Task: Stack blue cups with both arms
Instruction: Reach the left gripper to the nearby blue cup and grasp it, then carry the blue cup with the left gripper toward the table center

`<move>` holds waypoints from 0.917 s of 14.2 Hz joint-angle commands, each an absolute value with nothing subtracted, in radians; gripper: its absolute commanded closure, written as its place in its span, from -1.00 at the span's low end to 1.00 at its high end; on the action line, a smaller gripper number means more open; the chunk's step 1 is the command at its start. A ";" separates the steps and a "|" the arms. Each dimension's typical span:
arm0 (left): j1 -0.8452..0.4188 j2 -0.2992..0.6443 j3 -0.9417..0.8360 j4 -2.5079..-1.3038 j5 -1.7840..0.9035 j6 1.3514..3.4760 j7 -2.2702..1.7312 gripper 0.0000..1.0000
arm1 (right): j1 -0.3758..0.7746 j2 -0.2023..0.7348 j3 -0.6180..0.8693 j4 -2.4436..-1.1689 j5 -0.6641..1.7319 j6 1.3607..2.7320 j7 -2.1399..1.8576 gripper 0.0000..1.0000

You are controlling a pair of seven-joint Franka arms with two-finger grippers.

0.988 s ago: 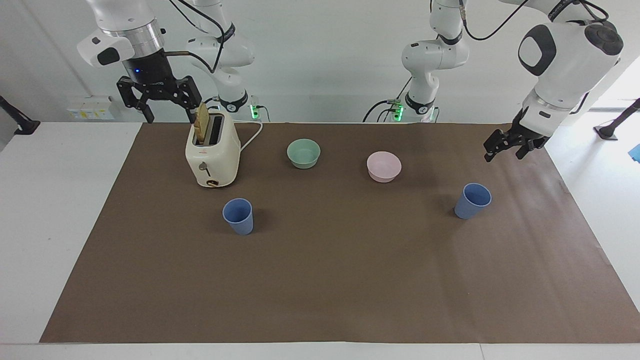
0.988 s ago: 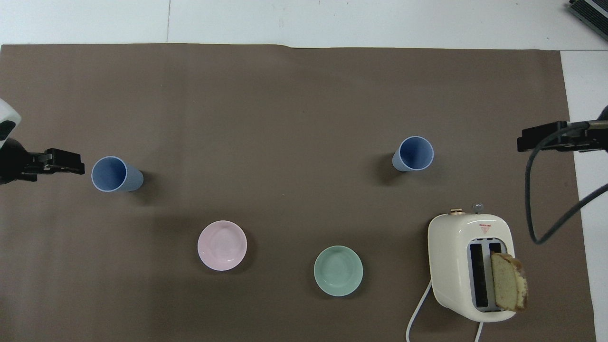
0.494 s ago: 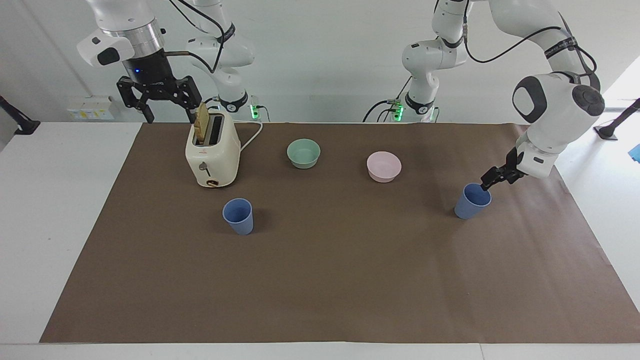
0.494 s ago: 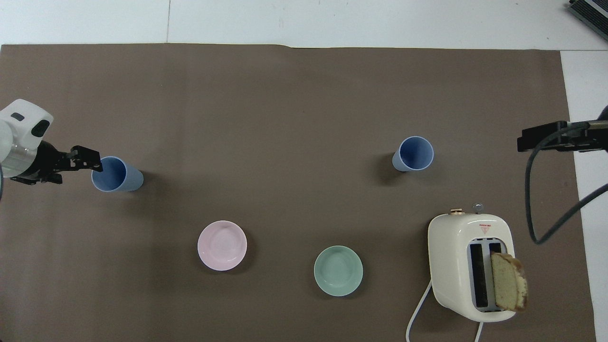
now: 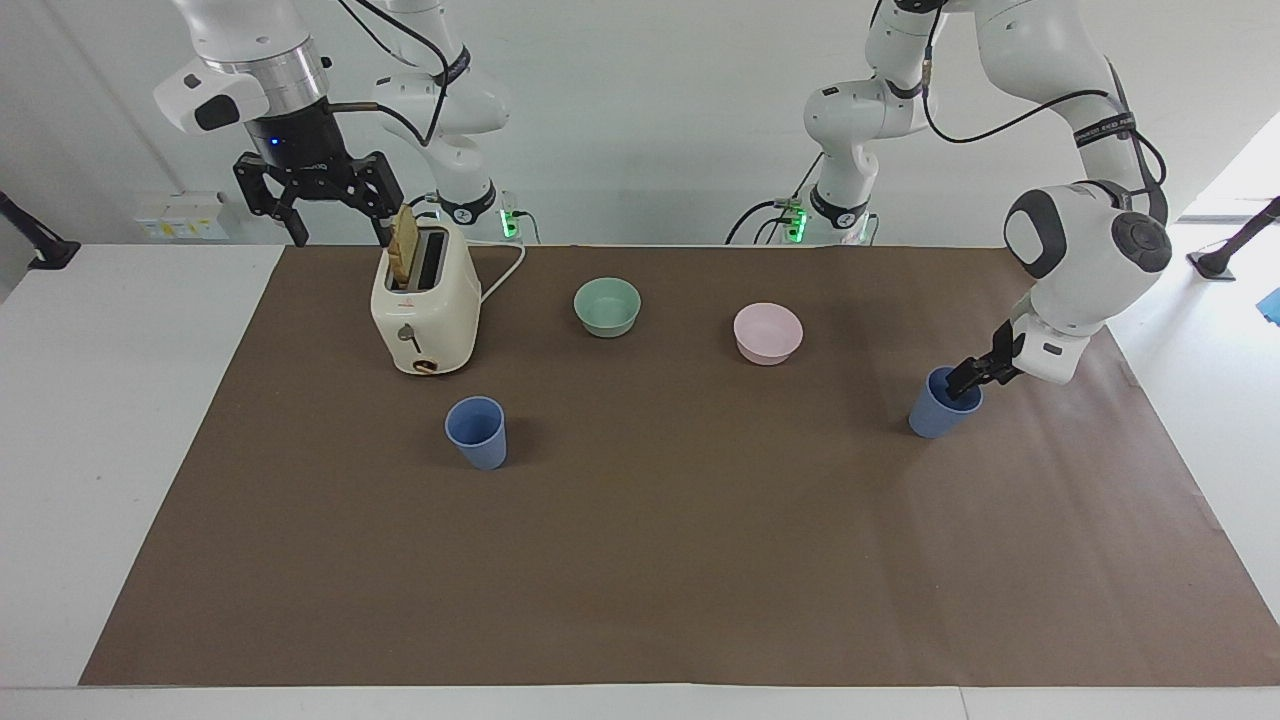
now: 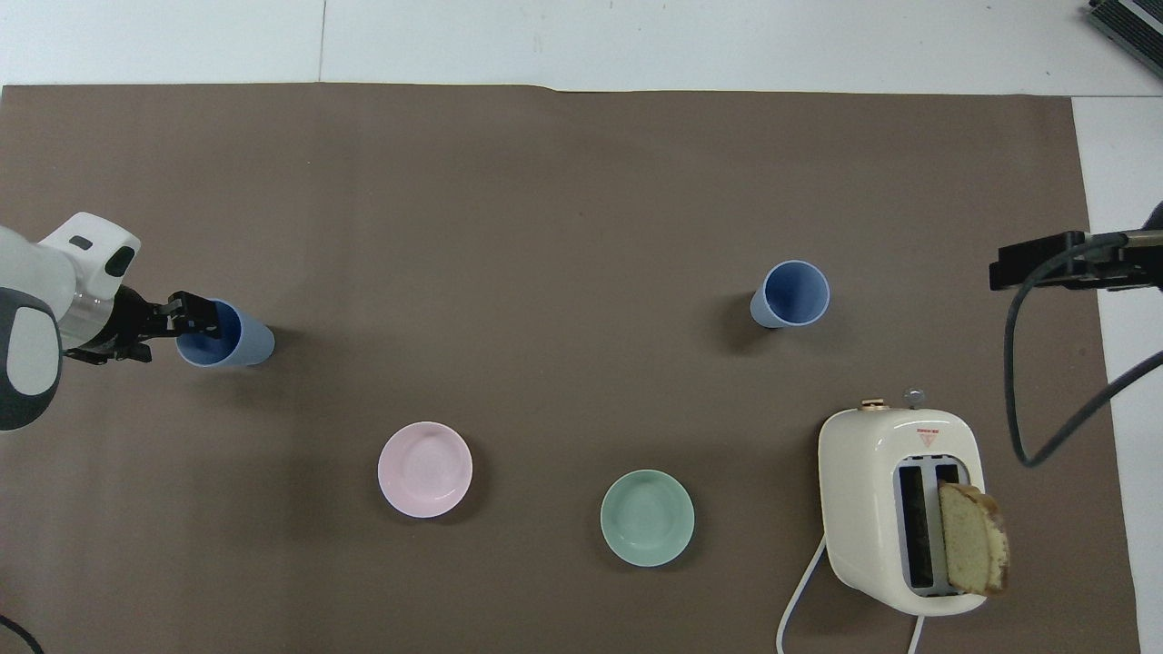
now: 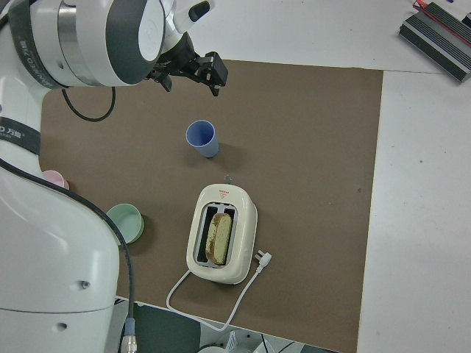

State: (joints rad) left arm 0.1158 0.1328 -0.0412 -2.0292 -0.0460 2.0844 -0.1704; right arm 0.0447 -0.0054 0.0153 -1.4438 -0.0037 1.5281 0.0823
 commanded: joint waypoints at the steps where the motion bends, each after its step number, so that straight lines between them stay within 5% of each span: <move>1: 0.124 0.103 -0.049 -2.069 -0.051 2.106 -0.186 0.81 | 0.028 -0.028 0.020 -1.468 0.020 1.522 0.061 -1.00; 2: 0.124 0.101 -0.049 -2.069 -0.051 2.106 -0.178 1.00 | 0.028 -0.028 0.020 -1.468 0.020 1.522 0.061 -1.00; 13: 0.100 0.094 -0.107 -1.775 -0.094 1.867 -0.254 1.00 | 0.028 -0.028 0.020 -1.468 0.020 1.522 0.061 -1.00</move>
State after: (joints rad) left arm 0.1117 0.0984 -0.0724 -1.8129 -0.0812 1.9149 -0.1984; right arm 0.0447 -0.0054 0.0153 -1.4438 -0.0037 1.5281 0.0823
